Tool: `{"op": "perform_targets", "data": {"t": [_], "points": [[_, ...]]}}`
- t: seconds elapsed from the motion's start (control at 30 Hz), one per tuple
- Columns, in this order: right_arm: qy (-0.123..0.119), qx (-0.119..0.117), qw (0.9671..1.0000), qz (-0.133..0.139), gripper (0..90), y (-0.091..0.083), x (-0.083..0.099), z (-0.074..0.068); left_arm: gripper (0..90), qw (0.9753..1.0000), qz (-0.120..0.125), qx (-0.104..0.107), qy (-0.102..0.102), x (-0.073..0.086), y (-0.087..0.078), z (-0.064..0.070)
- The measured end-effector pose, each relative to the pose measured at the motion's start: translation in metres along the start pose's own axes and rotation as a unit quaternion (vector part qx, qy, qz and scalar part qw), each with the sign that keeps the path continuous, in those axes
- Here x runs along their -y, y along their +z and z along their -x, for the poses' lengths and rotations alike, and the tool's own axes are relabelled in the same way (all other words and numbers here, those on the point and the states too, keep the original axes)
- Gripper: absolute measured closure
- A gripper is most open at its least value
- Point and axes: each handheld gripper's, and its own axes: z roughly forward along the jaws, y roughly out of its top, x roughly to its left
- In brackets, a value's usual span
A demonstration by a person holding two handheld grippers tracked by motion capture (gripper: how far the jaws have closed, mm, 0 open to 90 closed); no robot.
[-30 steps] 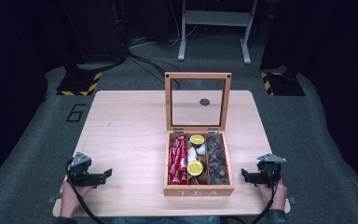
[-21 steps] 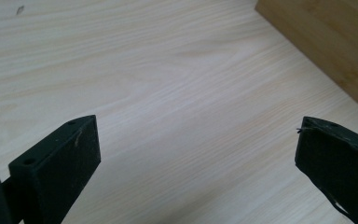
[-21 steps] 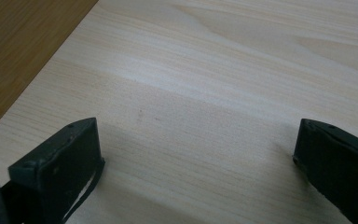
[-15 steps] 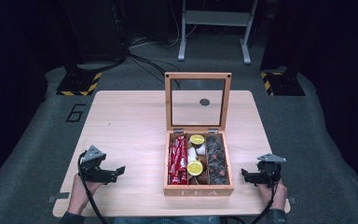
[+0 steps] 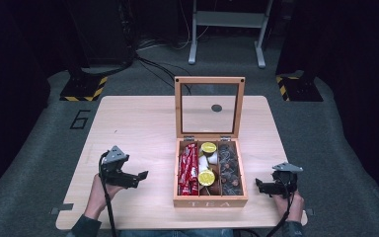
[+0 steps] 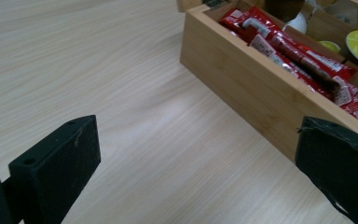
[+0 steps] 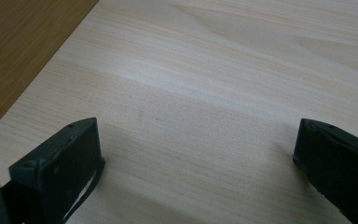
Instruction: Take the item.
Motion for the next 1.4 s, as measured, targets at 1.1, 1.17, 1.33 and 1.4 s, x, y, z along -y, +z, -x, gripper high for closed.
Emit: {"op": "perform_targets", "data": {"t": [1.1,1.17,1.33,1.4], "points": [[-0.001,0.001,1.0,0.002,1.1,0.0,0.0,0.0,0.2,0.9906,-0.006,0.098,0.095,-0.053,0.051,0.068],[-0.001,0.0,1.0,0.002,1.1,0.0,0.0,0.0,0.1,0.9901,-0.006,0.1,0.099,-0.056,0.055,0.072],[-0.001,0.0,1.0,0.002,1.2,0.0,0.0,0.0,0.1,0.9874,-0.014,0.116,0.106,-0.06,0.065,0.082],[-0.001,0.0,1.0,0.003,1.2,0.0,0.0,0.0,0.1,0.987,-0.013,0.116,0.111,-0.062,0.07,0.086]]}}
